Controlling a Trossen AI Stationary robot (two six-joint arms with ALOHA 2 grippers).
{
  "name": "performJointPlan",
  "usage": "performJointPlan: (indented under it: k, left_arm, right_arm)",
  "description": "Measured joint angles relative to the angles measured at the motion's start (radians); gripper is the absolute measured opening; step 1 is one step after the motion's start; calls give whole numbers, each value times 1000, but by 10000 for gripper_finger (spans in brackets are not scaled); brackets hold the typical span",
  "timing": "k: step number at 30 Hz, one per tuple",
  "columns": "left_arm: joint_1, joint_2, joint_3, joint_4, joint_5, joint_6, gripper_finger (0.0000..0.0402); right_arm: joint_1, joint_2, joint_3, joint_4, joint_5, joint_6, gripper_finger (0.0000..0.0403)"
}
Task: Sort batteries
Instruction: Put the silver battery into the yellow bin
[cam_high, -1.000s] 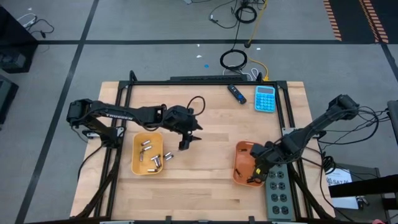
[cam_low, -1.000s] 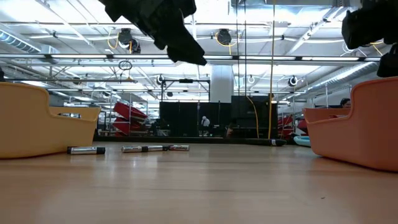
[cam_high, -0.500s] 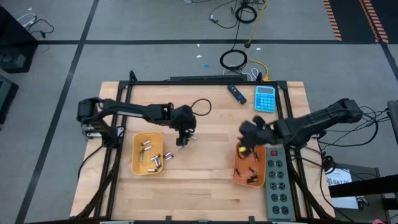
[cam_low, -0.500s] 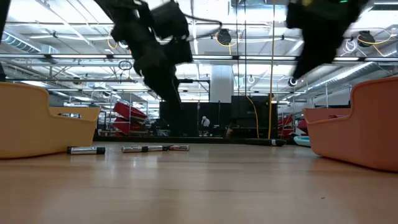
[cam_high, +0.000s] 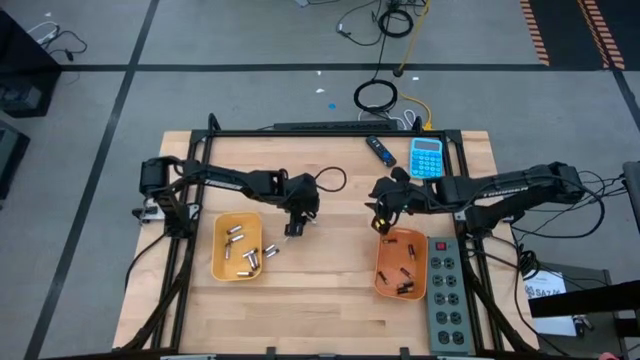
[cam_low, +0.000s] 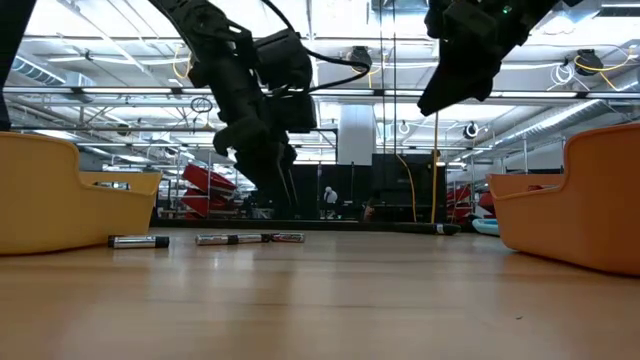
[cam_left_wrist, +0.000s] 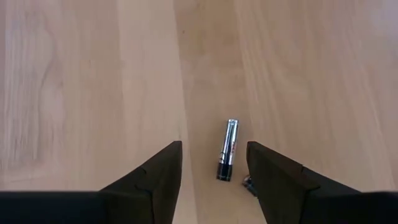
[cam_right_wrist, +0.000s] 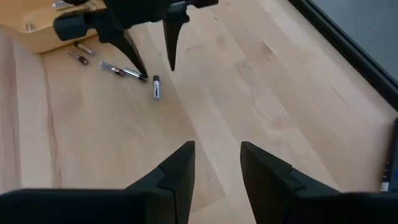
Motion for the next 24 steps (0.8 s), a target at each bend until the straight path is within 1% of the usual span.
performJointPlan:
  k: [5,11,15,17,18,20,21,22,24]
  left_arm:
    - [-2,23,0,16,-1,-1,189]
    - [-21,92,-1,37,-3,1,189]
    - [-27,120,1,58,-38,2,181]
    - [-28,131,3,56,-42,8,154]
    - [-28,136,3,53,-42,10,129]
    - [-28,144,4,45,-42,18,59]
    - [-28,145,5,36,-42,20,34]
    - [-27,145,5,34,-41,21,25]
    - [-33,146,4,34,-48,23,25]
  right_arm:
    - [0,7,0,36,0,2,118]
    - [16,49,0,65,0,9,118]
    - [28,77,-1,73,0,20,118]
    - [34,89,-1,77,1,20,118]
    - [37,95,-1,81,2,20,118]
    - [38,100,-1,80,3,10,118]
    - [38,105,-1,84,5,1,118]
    - [38,107,-1,94,5,-13,118]
    - [35,114,-1,103,13,-57,118]
